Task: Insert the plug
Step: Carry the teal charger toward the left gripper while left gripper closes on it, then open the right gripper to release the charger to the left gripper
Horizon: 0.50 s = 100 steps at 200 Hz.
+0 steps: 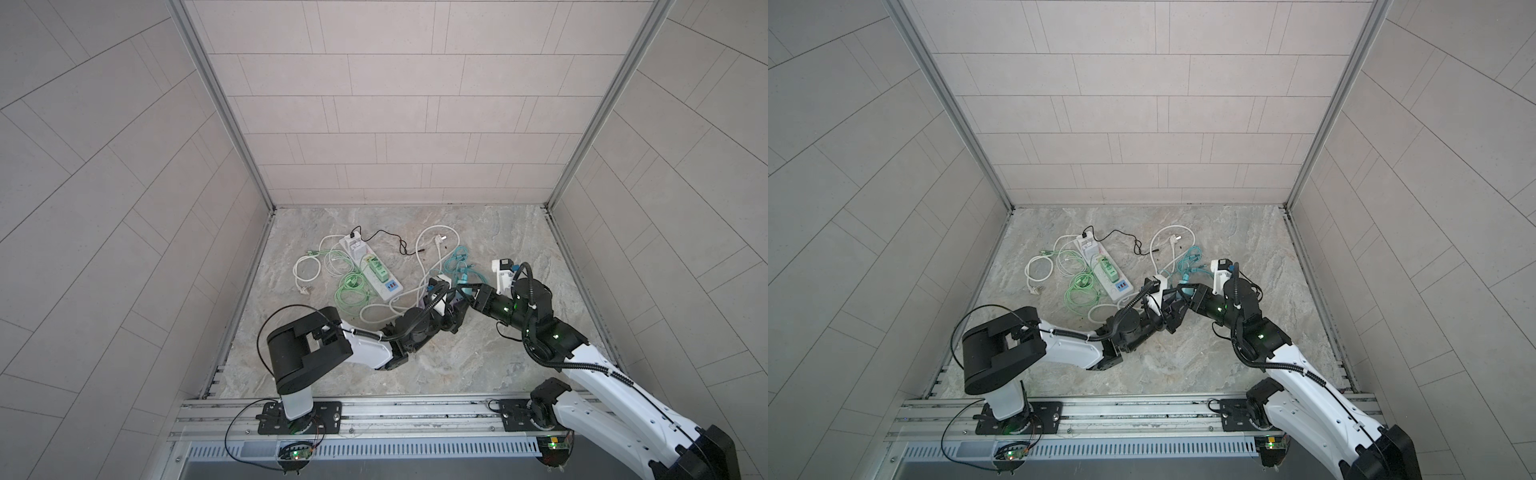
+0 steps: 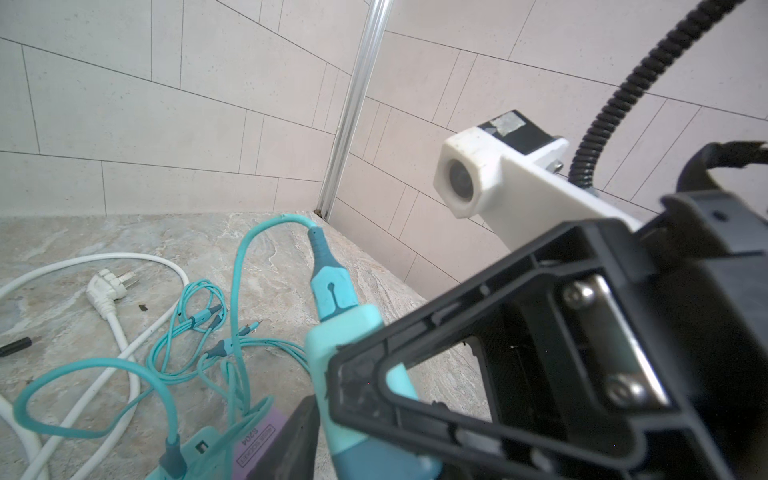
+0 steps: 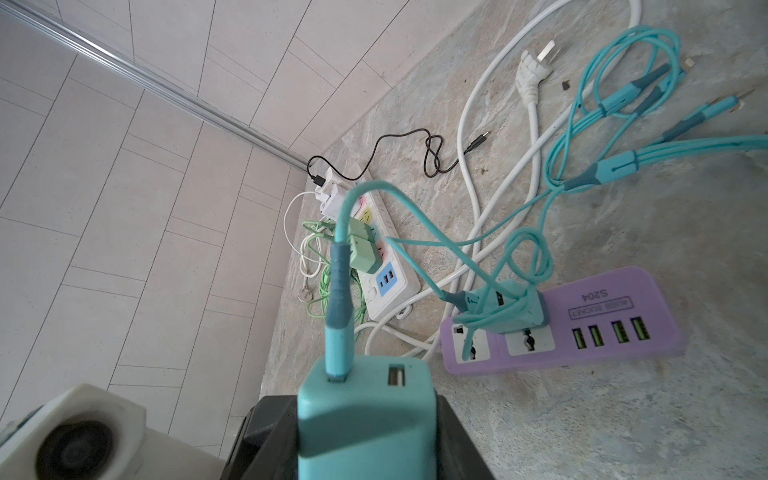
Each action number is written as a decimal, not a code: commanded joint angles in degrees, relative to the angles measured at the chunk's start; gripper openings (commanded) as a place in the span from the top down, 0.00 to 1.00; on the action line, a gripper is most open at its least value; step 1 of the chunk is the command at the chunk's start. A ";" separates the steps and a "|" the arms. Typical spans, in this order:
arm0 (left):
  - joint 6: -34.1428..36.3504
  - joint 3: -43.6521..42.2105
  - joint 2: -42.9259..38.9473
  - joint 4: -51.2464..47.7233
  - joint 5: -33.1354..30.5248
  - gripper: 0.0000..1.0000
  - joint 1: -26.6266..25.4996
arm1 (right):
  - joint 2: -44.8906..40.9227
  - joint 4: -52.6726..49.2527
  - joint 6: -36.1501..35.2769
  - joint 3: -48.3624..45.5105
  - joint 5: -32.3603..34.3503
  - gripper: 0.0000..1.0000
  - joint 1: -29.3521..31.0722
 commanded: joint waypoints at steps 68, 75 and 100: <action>3.97 1.16 -0.52 3.91 -1.64 0.94 1.08 | -4.97 -3.94 -0.92 -1.32 4.31 0.58 0.42; 3.89 0.99 -0.24 4.14 -1.30 0.95 1.13 | -5.80 -4.96 -1.35 -0.78 5.19 0.49 0.35; 4.37 0.34 0.15 4.56 -0.11 0.97 1.08 | -6.52 -14.06 -5.72 5.21 7.57 0.35 -1.39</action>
